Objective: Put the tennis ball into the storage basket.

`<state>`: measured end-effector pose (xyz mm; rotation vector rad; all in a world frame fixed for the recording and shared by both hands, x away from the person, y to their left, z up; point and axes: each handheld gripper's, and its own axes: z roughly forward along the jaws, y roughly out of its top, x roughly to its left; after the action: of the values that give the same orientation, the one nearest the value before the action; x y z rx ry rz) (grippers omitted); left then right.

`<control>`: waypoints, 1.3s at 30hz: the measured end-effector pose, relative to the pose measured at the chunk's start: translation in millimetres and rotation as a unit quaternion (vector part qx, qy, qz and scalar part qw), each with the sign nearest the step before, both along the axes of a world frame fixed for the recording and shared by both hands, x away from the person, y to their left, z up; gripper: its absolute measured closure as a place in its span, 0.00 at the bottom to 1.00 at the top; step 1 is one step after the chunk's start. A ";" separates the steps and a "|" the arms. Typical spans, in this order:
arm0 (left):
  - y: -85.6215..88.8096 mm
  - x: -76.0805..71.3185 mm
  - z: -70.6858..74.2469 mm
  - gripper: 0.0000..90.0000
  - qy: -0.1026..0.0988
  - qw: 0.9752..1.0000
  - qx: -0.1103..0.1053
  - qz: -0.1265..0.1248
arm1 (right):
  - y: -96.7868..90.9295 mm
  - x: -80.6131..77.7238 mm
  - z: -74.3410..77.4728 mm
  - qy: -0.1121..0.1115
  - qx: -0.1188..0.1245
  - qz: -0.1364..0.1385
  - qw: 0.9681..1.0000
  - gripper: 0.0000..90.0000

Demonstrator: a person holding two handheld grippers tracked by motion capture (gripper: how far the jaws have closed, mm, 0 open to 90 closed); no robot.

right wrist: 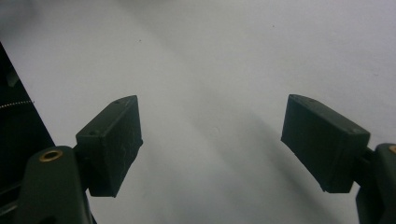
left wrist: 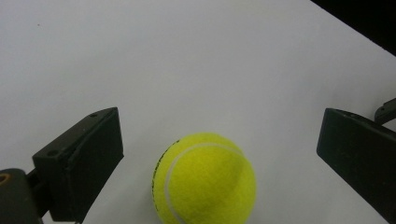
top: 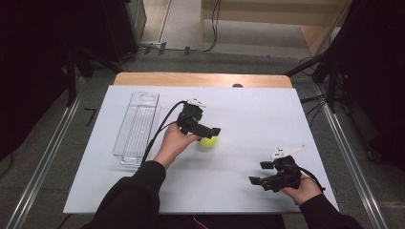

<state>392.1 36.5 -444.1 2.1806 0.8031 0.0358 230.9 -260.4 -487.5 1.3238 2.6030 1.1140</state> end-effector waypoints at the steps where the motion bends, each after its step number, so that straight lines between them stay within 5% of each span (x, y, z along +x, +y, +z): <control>1: -0.3 -0.1 -1.0 0.01 -0.001 1.000 0.001 0.001 | -0.2 -0.3 0.1 0.001 0.000 -0.001 1.000 0.20; 39: -7.5 -5.1 -36.8 0.01 0.024 0.999 0.031 0.000 | -0.7 -0.4 -1.3 0.003 0.000 0.002 1.000 0.20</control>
<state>387.0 29.0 -480.9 2.2478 0.8401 0.0094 230.5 -261.1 -488.8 1.3249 2.6116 1.1116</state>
